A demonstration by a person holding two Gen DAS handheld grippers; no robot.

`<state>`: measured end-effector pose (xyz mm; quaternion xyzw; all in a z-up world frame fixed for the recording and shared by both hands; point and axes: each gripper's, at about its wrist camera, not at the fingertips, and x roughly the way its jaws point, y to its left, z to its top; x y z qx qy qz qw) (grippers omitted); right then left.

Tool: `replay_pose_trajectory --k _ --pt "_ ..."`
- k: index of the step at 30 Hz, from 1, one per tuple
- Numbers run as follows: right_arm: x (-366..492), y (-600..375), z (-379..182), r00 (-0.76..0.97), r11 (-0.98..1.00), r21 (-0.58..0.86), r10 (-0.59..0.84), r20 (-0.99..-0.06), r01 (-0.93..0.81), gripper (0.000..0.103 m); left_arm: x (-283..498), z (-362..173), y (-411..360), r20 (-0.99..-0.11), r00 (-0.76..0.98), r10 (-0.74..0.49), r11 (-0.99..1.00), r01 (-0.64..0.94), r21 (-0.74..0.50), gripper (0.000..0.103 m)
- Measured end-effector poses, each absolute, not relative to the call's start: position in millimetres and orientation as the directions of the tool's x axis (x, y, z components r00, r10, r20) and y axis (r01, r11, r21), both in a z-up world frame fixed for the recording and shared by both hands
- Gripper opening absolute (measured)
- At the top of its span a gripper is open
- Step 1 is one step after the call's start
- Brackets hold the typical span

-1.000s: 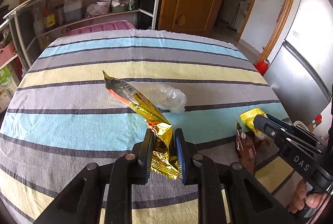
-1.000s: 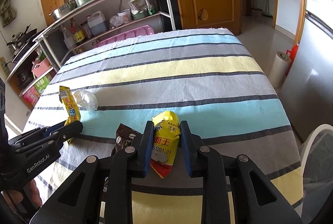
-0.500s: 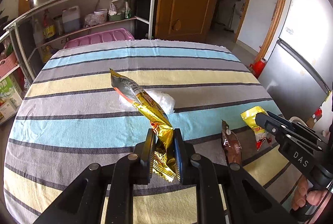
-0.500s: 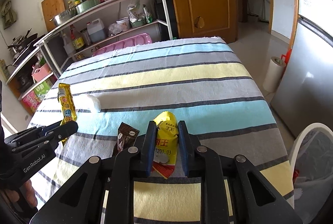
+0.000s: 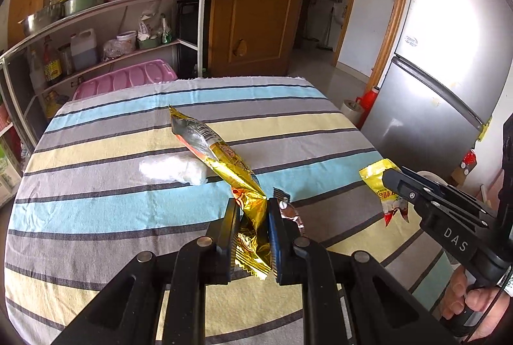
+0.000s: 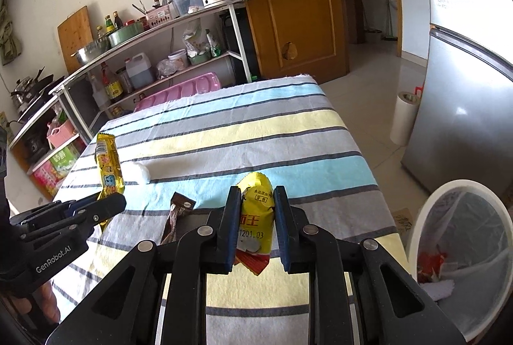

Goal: Collect trash
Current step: 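Carry the gold wrapper and yellow bag over the wastebasket with both tools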

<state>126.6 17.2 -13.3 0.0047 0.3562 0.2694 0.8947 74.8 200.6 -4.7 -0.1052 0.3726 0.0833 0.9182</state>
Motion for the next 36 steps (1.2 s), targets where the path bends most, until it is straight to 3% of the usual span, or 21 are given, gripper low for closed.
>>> replay_pose_trajectory --k 21,36 --pt "111.5 -121.2 8.7 0.737 0.941 0.213 0.339 -0.585 -0.264 0.021 119.9 13.6 70.3 -0.679 0.727 -0.098 0.994 0.037 -0.103 0.017" --pt "104.3 -228.3 -0.1 0.775 0.978 0.203 0.165 -0.610 -0.049 0.021 155.4 -6.8 -49.9 -0.710 0.657 -0.253 0.961 0.259 -0.102 0.017"
